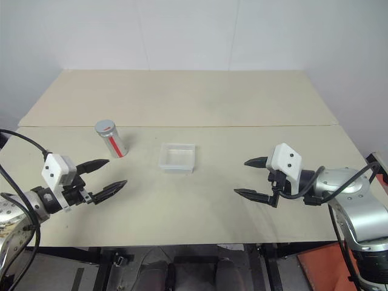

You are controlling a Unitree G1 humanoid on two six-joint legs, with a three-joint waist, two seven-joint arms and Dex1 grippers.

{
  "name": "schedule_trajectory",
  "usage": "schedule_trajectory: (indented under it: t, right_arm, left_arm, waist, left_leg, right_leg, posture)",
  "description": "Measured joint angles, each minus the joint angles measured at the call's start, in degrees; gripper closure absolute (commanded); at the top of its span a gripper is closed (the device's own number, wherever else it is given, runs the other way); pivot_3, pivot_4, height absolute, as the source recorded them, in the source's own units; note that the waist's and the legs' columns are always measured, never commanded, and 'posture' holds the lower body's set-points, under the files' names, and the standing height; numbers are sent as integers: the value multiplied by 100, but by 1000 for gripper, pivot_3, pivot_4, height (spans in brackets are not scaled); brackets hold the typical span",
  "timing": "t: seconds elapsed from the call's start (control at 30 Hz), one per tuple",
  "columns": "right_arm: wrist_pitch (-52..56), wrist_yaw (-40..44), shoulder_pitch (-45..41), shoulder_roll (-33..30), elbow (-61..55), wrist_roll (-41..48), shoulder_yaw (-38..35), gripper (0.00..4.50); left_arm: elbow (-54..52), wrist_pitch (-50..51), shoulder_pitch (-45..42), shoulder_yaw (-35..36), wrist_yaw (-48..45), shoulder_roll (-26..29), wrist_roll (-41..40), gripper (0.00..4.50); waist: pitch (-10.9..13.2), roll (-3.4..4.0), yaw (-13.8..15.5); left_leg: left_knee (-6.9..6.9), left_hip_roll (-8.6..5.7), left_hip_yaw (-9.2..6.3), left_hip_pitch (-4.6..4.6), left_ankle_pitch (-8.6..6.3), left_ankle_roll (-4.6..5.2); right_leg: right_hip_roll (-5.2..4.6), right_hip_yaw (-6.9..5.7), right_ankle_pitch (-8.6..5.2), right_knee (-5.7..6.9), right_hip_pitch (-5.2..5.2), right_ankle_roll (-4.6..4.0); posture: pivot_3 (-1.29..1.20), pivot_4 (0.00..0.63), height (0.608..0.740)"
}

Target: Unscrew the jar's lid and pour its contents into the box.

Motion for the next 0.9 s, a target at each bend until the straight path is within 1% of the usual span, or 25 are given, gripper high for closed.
schedule_trajectory:
  t: [0.17,0.27,0.43,0.53,0.63,0.7,0.77,0.83,0.9]
  right_arm:
    - [0,-7,-2,0,-4,1,1,0]
    - [0,-7,-40,0,-4,0,2,0]
    - [0,-2,-72,0,-3,-2,4,0]
    - [-1,5,-95,0,2,-3,5,0]
    - [-5,9,-105,1,8,-8,12,0]
    - [-11,14,-114,0,11,-9,12,0]
    - [-11,21,-115,-11,21,-9,10,0]
    - [-13,26,-133,-18,31,-9,9,0]
    - [-19,29,-168,-19,44,-9,14,0]
  left_arm:
    - [-12,0,-5,0,-238,237,-19,15]
    - [11,0,-55,0,-339,258,-34,15]
    - [25,-1,-80,0,-367,254,-31,15]
    - [19,-2,-95,24,-76,28,-18,15]
    - [-68,-8,-108,32,838,-825,132,15]
    - [-160,-92,-7,-36,1552,-1426,454,15]
    - [-257,-291,-18,-236,2407,-2170,928,15]
    - [-241,-464,-180,-566,3082,-2635,1433,15]
    - [-115,-627,-566,-849,3703,-2981,1981,15]
  waist:
    - [0,0,-1]
    - [0,0,0]
    - [0,0,-1]
    - [0,0,0]
    - [0,-2,5]
    - [-1,-3,10]
    - [-1,-5,36]
    - [-2,-8,89]
    - [-3,-10,146]
  left_leg:
    - [0,0,0,-4,0,0]
    - [0,0,0,-3,0,0]
    - [0,0,0,-3,0,0]
    - [0,0,0,-3,0,0]
    - [0,-1,-3,-3,0,0]
    - [1,-3,-5,-4,0,0]
    - [2,-5,-6,-2,0,0]
    - [4,-6,-9,-1,1,-1]
    - [6,-9,-9,2,2,-2]
  right_leg:
    - [0,0,0,-4,-2,0]
    - [0,0,0,-3,-2,0]
    - [0,0,0,-3,-2,0]
    - [0,0,0,-2,-1,0]
    - [-1,1,2,-2,3,2]
    - [-3,1,2,-3,4,3]
    - [-3,1,6,-5,9,4]
    - [-1,0,9,-4,12,4]
    - [-1,-1,12,-6,18,5]
  posture:
    - [0,150,740]
    - [0,150,740]
    - [0,150,740]
    - [0,150,740]
    - [0,150,740]
    - [0,150,740]
    - [0,150,740]
    - [0,150,740]
    - [0,150,740]
